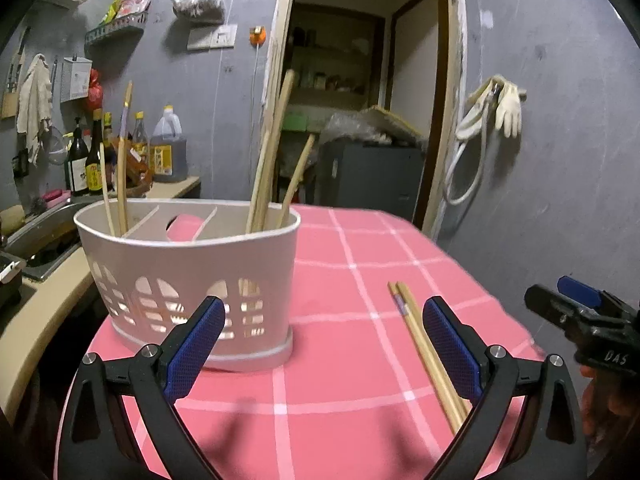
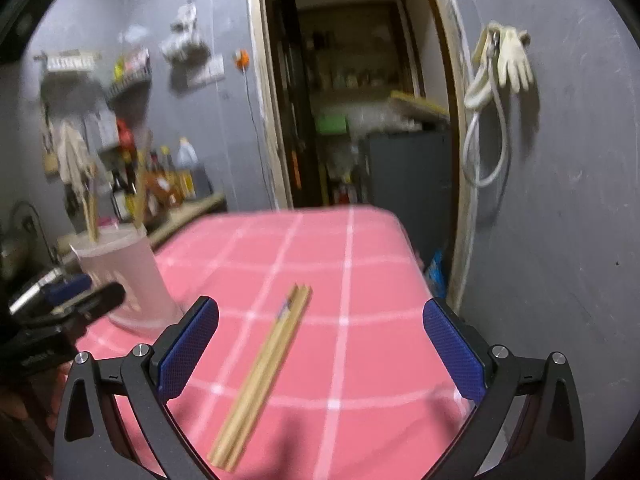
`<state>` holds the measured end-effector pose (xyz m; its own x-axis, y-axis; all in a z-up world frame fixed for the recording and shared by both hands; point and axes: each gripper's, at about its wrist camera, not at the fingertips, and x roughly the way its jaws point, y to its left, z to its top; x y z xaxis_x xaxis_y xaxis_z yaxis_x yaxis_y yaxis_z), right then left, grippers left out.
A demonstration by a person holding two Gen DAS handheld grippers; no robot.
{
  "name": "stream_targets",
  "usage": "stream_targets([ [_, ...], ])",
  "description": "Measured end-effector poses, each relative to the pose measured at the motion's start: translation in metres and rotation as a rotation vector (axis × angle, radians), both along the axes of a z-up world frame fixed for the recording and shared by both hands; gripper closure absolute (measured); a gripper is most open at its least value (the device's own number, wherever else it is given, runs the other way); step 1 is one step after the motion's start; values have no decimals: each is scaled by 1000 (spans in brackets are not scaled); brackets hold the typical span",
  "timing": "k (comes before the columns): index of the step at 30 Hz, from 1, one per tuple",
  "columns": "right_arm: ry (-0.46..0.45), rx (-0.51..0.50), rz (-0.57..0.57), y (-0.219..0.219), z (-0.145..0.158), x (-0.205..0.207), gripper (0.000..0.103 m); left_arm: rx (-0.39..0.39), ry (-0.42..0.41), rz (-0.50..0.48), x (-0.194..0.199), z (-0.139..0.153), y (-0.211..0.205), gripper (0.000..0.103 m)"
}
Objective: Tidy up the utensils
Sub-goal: 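Move both grippers back down to the remaining chopsticks on the tablecloth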
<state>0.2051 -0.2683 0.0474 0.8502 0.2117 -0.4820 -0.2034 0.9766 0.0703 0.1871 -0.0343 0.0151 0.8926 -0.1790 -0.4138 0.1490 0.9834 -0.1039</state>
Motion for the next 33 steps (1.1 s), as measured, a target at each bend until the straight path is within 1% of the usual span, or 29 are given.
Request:
stream_targets([
  [5,140,-88,21,9,-24,20,0,18,70,26,12,-17,-1,6],
  [12,271,-167,51,22,-49,39,3,27,149,22,26,-30,-1,6],
  [17,343,-218,71,29,-61,49,7,2,192,12,29,-36,3,6],
  [22,355,-235,74,31,-62,55,7,-19,220,9,32,-36,6,6],
  [30,365,-250,67,34,-62,74,8,-24,250,-10,37,-36,6,6],
  [33,394,-246,76,31,-66,81,10,-29,250,-13,37,-36,6,6],
])
